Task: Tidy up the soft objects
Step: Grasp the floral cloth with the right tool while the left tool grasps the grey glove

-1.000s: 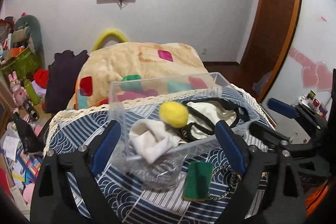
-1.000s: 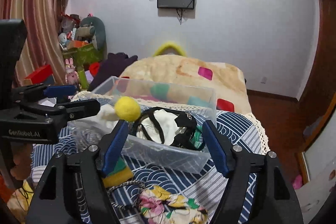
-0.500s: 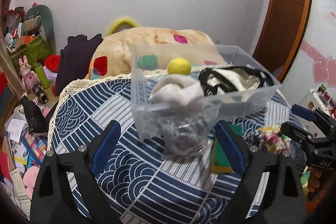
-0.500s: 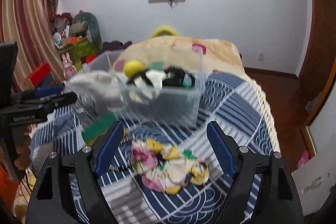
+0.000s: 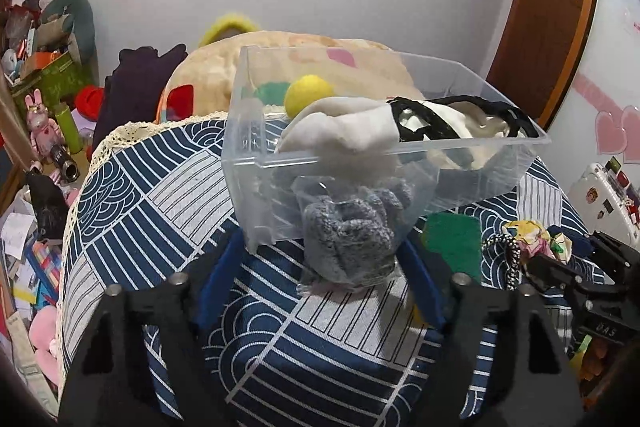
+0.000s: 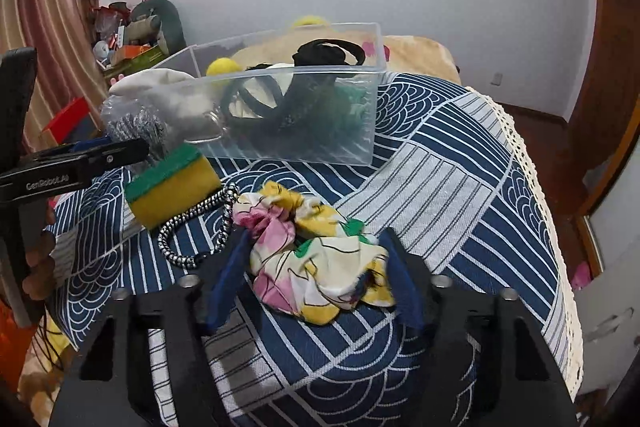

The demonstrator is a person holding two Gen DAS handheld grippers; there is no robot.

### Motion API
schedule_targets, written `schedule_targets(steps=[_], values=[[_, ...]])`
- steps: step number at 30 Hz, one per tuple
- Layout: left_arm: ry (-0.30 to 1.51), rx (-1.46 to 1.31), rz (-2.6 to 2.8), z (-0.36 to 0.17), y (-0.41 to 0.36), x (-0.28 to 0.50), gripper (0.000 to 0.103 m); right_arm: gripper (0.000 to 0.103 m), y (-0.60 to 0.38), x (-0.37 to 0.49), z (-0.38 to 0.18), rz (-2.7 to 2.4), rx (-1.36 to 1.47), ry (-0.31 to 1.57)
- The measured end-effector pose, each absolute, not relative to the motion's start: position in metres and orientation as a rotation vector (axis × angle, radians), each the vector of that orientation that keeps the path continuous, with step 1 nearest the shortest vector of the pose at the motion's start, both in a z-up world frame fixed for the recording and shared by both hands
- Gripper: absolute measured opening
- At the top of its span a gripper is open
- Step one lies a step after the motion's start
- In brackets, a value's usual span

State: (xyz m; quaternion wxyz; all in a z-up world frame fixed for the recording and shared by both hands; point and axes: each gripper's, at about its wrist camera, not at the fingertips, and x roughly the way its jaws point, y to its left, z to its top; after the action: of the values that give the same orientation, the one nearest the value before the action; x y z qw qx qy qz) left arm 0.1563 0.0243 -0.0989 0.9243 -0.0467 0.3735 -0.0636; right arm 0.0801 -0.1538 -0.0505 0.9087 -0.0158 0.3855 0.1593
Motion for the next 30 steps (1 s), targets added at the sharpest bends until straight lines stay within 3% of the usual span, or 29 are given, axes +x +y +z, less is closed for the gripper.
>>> schedule_targets(steps=[2,8,16,30], values=[[0.758,-0.086,-0.131,-0.098,0.022,0.156,0.067,0.038,-0.155,0.079,-0.05,0.324,-0.029,0.793],[0.748,-0.086,-0.171,-0.096,0.018,0.153,0.038,0.019,-0.164,0.082,-0.048,0.328,0.027,0.788],[0.732,-0.083,-0.178,-0.093,0.016,0.142,0.027,0.016,-0.162,0.074,-0.032,0.337,0.013,0.726],[0.603,-0.045,-0.183,-0.052,0.013,0.104,0.026,0.016,-0.141,0.089,0.016,0.378,0.028,0.564]])
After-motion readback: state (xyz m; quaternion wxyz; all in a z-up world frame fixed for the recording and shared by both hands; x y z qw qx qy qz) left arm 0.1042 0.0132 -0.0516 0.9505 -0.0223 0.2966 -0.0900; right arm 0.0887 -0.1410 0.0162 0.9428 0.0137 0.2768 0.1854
